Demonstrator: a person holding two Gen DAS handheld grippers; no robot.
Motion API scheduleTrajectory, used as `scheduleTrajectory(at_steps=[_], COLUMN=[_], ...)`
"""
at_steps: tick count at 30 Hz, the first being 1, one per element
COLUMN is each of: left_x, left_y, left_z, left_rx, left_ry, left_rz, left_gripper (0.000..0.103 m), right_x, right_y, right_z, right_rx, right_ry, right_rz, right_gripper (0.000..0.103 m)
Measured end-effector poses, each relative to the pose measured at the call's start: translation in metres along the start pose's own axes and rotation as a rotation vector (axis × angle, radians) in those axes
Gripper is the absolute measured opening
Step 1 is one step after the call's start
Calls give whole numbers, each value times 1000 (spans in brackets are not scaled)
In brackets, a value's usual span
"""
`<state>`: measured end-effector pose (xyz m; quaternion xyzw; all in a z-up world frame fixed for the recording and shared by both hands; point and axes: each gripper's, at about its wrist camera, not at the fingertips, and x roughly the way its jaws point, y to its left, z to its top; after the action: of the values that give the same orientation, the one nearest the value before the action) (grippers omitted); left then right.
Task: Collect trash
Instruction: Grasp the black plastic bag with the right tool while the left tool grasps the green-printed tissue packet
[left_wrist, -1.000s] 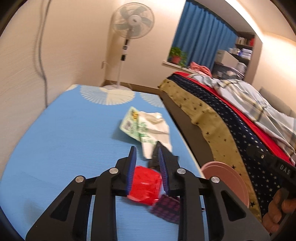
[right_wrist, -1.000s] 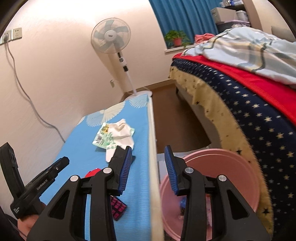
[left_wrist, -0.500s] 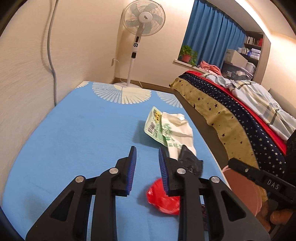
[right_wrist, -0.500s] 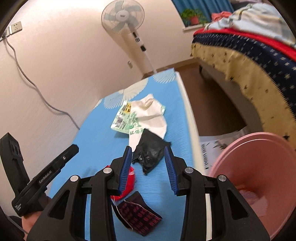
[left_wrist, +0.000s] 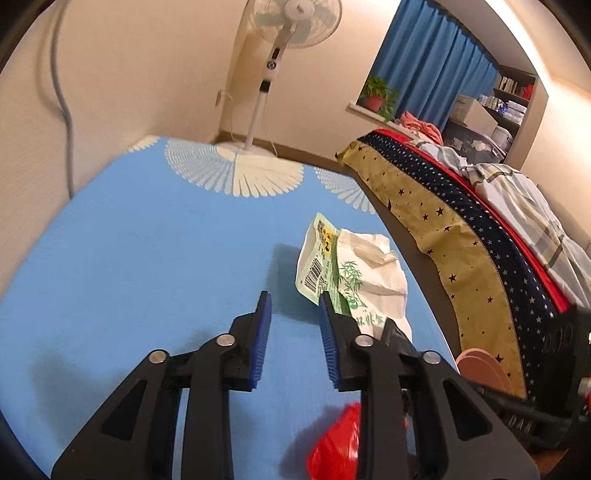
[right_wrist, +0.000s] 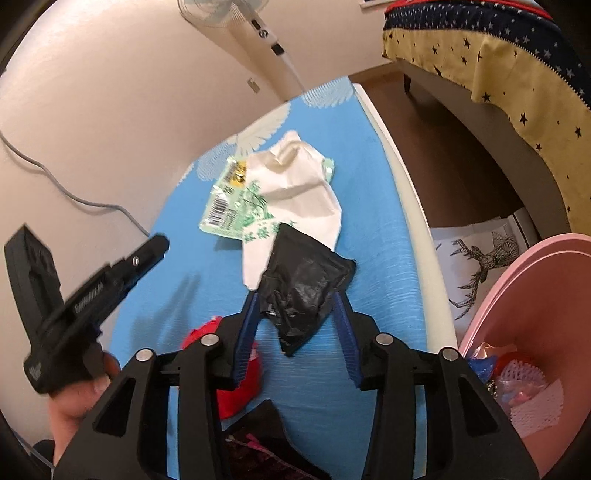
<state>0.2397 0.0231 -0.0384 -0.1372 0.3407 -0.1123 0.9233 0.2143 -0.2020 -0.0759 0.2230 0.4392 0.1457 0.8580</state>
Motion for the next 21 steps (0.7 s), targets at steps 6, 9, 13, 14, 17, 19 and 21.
scheduleTrajectory(at_steps=[6, 9, 13, 14, 17, 19, 21], left_x=[32, 45, 57, 59, 68, 72, 72], left_y=[7, 6, 2, 1, 0, 2, 3], left_z=[11, 13, 14, 14, 14, 13, 13], left_rx=[-37, -44, -38, -38, -46, -59, -70], left_ry=[72, 102, 129, 136, 153, 156, 158], left_rz=[-29, -44, -70, -74, -85, -96, -106], left_gripper=[36, 36, 36, 36, 36, 32, 20], right_x=[9, 11, 13, 13, 15, 15, 15], right_y=[-4, -1, 2, 3, 6, 8, 10], right_z=[0, 2, 3, 3, 3, 2, 1], right_rx=[0, -16, -30, -32, -55, -69, -82], right_ry=[28, 29, 25, 24, 21, 18, 17], right_rz=[-17, -17, -22, -23, -30, -38, -41], right_gripper=[48, 50, 52, 52, 52, 48, 45])
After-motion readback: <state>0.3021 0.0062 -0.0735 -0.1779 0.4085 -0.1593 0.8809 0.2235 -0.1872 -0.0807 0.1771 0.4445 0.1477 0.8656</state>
